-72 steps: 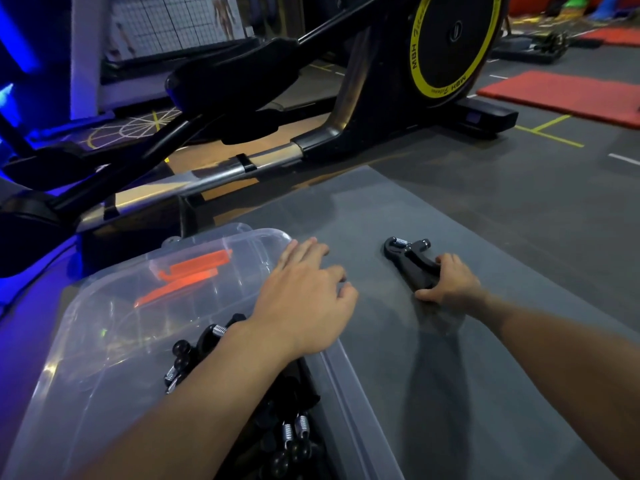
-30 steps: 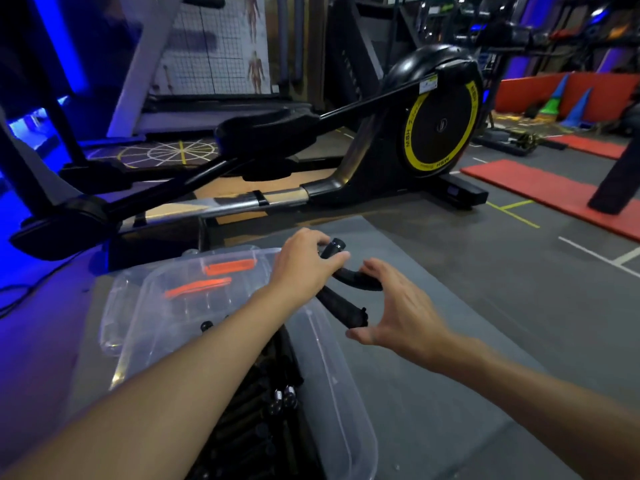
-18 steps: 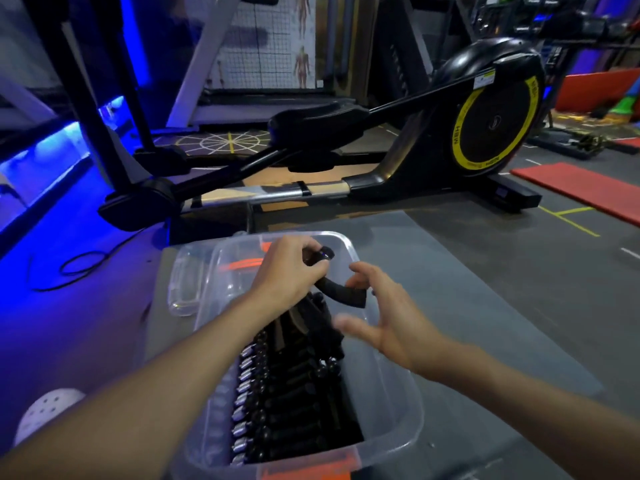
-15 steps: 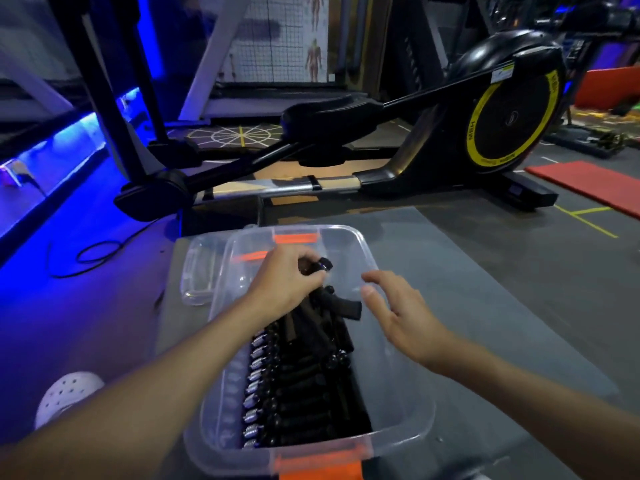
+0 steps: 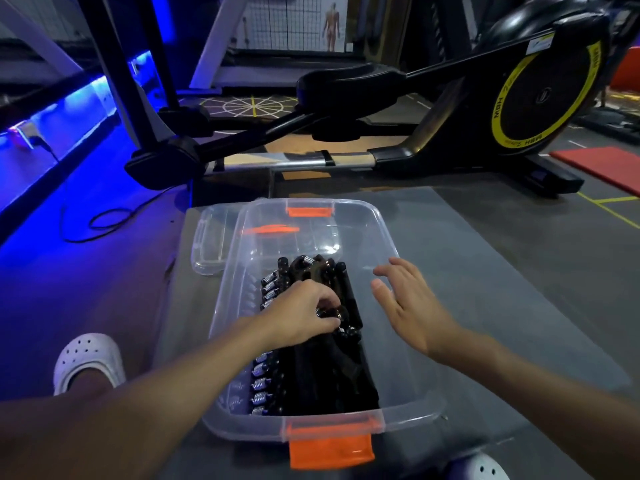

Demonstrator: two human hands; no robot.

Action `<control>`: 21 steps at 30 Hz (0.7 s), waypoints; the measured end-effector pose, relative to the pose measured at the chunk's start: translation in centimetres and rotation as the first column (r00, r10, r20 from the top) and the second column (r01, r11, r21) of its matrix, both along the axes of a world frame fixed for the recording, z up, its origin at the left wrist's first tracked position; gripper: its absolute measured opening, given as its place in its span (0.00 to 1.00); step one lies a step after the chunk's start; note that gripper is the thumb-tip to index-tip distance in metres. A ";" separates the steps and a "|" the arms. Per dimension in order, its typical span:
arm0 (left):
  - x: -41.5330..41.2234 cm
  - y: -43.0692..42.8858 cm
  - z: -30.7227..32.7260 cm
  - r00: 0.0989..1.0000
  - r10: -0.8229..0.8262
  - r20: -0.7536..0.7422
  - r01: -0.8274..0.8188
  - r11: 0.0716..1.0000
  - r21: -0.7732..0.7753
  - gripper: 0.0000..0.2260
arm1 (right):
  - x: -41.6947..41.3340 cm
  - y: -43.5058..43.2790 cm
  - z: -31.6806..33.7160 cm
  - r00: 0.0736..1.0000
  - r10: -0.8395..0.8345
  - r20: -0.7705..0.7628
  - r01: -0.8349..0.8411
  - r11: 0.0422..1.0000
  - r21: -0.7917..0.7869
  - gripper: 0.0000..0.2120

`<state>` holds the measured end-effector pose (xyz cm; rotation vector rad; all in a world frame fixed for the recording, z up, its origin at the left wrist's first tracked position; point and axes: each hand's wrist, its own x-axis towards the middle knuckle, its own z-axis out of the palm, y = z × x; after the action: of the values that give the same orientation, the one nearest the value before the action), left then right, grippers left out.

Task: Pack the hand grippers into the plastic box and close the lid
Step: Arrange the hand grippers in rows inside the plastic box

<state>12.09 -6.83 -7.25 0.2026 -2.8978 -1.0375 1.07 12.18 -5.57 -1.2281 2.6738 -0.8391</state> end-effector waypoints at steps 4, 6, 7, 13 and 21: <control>0.2 0.3 -0.4 0.996 -0.032 0.078 0.037 0.997 -0.069 0.11 | -0.1 -0.1 -0.2 1.000 0.013 -0.004 -0.013 1.000 -0.016 0.34; 0.3 0.6 -0.5 0.993 -0.053 0.106 0.062 0.995 -0.079 0.10 | -0.2 -0.2 -0.3 1.000 0.024 -0.019 -0.024 1.000 -0.003 0.35; 0.3 0.8 -0.5 0.991 -0.070 0.118 0.080 0.993 -0.087 0.10 | -0.3 -0.1 -0.4 0.999 0.033 -0.034 -0.033 0.999 0.001 0.35; 0.7 1.0 -0.8 0.988 -0.090 0.122 0.109 0.982 -0.155 0.13 | -0.2 0.0 -0.5 0.998 0.052 -0.039 -0.053 0.998 -0.016 0.34; 1.2 0.7 -1.4 0.974 -0.139 0.178 0.154 0.986 -0.071 0.24 | -0.5 0.0 -0.7 0.990 0.107 -0.092 -0.111 0.993 -0.048 0.27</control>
<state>13.30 -6.09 -8.67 0.0791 -3.1483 -0.9587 0.54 12.14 -6.28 -1.4423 2.6389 -0.8651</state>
